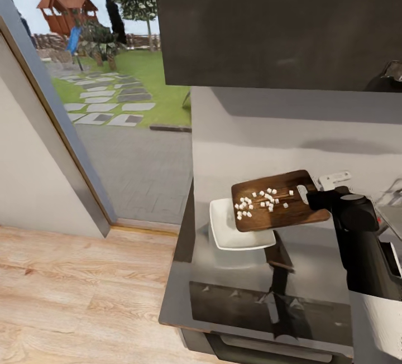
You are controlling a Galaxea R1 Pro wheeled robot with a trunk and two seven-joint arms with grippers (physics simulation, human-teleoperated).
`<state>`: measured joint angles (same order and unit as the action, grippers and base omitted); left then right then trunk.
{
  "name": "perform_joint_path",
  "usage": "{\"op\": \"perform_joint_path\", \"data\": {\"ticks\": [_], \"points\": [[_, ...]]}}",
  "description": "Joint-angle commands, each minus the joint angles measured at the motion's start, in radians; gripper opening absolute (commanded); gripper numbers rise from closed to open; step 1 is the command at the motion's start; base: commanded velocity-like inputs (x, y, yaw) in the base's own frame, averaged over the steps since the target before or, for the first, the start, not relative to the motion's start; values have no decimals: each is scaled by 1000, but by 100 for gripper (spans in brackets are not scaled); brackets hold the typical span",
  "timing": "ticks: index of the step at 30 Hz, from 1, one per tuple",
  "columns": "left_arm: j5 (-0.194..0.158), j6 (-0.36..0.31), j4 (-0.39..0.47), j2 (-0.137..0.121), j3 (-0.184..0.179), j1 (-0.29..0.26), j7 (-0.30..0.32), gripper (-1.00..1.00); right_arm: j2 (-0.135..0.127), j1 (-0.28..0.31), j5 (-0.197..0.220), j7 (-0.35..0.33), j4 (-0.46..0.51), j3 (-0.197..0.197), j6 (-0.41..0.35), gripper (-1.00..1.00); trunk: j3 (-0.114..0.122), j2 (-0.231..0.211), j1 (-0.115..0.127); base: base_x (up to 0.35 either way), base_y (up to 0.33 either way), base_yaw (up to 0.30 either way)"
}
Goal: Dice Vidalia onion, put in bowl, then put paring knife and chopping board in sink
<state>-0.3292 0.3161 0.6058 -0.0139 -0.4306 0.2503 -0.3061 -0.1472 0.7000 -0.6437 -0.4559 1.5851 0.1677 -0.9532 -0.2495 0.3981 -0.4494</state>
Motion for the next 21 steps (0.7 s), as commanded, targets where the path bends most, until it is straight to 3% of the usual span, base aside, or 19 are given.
{"op": "perform_joint_path", "data": {"ticks": [1, 9, 21], "points": [[-8, 3, 2, -1, -8, 0, -8, 100, 0, 1, -17, -8, 1, -10, -1, -100, -2, 2, -1, 0, 0, 0], [-8, 3, 2, -1, -8, 0, -8, 100, 1, 1, -17, 65, 1, -42, -1, -100, -2, 2, -1, 0, 0, 0], [-8, 3, 2, -1, -8, 0, -8, 100, 6, 24, -17, 77, 1, -47, -2, -100, -2, 2, -1, 0, 0, 0]]}}
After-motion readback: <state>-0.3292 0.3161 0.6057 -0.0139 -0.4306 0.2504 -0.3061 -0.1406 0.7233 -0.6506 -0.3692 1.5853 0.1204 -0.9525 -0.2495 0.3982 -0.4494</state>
